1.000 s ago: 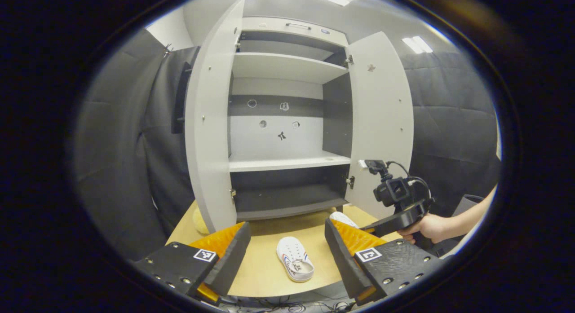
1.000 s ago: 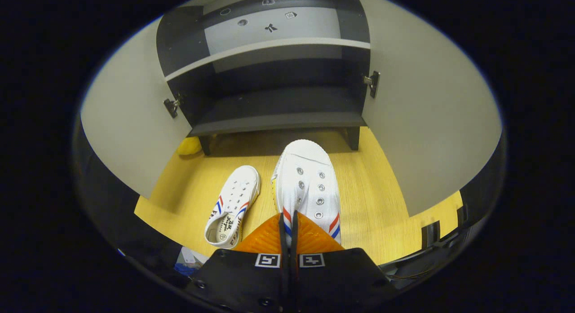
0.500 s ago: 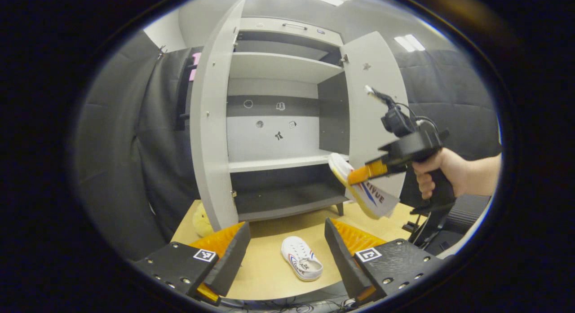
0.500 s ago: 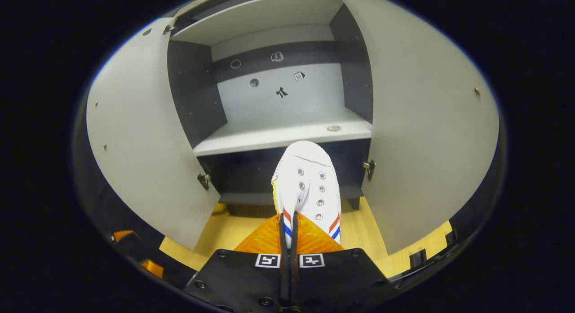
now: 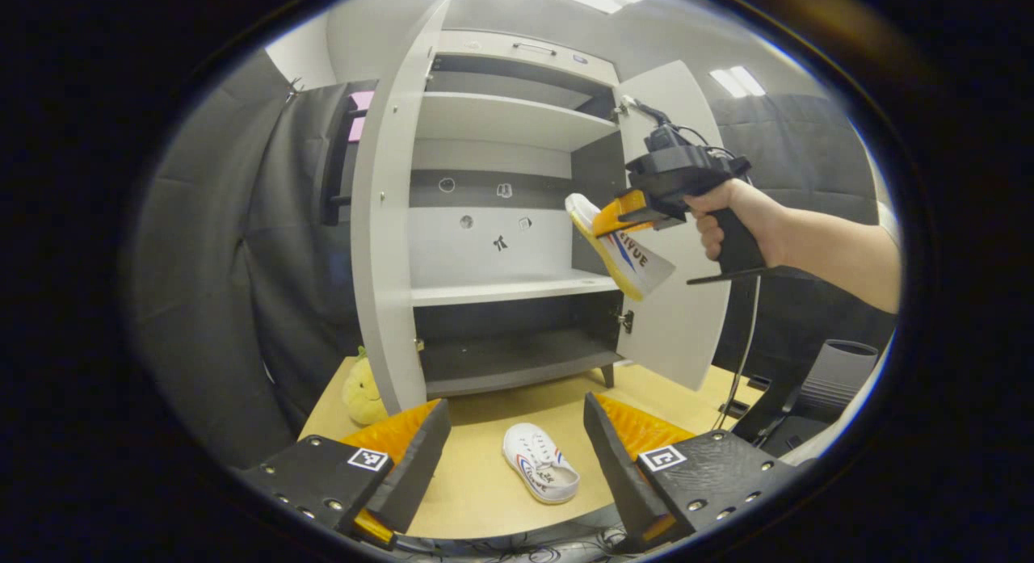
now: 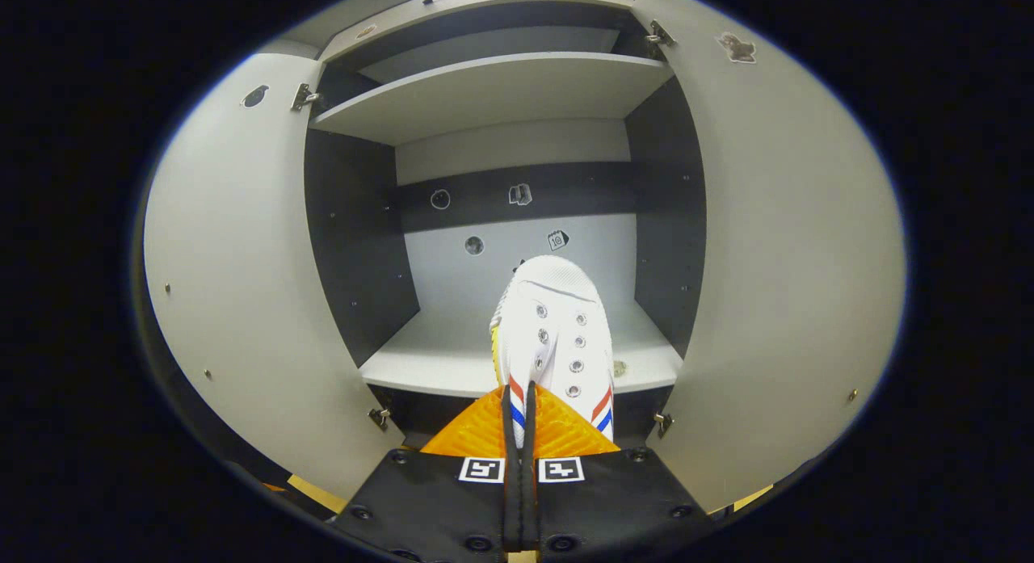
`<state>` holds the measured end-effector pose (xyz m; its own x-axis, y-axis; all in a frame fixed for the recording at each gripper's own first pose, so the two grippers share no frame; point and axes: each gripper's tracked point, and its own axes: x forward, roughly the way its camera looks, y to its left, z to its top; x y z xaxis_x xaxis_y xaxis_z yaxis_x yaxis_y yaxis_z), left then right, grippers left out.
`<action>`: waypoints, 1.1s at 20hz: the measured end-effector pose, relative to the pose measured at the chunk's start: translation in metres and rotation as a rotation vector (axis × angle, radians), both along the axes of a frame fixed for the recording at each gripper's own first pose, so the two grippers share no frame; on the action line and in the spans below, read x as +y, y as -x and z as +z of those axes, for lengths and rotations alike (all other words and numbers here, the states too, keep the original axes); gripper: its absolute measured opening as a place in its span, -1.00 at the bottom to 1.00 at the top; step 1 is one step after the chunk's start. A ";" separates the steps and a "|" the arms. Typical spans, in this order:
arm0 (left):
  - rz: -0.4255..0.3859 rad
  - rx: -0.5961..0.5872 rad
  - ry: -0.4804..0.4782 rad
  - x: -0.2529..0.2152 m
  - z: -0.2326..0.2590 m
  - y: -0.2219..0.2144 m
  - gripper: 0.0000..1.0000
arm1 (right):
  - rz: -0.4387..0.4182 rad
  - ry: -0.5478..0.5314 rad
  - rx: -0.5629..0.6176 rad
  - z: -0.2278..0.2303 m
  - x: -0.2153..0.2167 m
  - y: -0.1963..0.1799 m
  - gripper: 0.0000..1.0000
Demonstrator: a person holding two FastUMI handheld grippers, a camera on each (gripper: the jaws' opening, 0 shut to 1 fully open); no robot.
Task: Grab one shoe with the right hand and put it into the shoe cabinet, grab the other shoe with the left hand and put it into the shoe cabinet; then close the right door with the right hand and the left door with the left hand.
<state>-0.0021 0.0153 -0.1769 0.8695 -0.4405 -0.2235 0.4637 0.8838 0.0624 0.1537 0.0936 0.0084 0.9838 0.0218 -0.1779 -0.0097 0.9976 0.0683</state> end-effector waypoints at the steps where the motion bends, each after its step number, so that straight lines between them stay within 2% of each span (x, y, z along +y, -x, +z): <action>1: 0.003 -0.004 -0.001 -0.003 0.002 -0.004 0.92 | 0.001 -0.003 -0.016 0.008 -0.002 -0.010 -0.97; 7: 0.055 0.010 -0.008 -0.027 -0.002 -0.034 0.96 | 0.027 0.009 -0.062 0.030 -0.022 -0.084 -0.97; 9: 0.104 0.019 -0.010 -0.032 -0.004 -0.048 0.96 | 0.034 0.006 -0.062 0.028 -0.029 -0.109 -0.97; 10: 0.128 0.022 -0.006 -0.035 -0.004 -0.053 0.87 | 0.034 0.001 -0.060 0.027 -0.033 -0.121 -0.97; 11: 0.142 0.039 -0.004 -0.039 -0.008 -0.059 0.92 | 0.035 -0.006 -0.061 0.025 -0.036 -0.134 -0.97; 15: 0.182 0.064 -0.032 -0.051 -0.015 -0.069 0.87 | 0.045 -0.031 -0.033 0.011 -0.044 -0.180 -1.00; 19: 0.222 0.061 -0.077 -0.060 -0.015 -0.088 0.87 | 0.060 -0.064 0.000 -0.002 -0.049 -0.206 -0.97; 22: 0.254 0.064 -0.074 -0.065 -0.013 -0.092 0.87 | 0.067 -0.079 0.012 -0.007 -0.055 -0.210 -0.97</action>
<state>0.0899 -0.0498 -0.1902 0.9333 -0.1901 -0.3047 0.2326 0.9664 0.1095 0.3641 0.0383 0.0018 0.9774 0.1024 -0.1852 -0.0754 0.9862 0.1476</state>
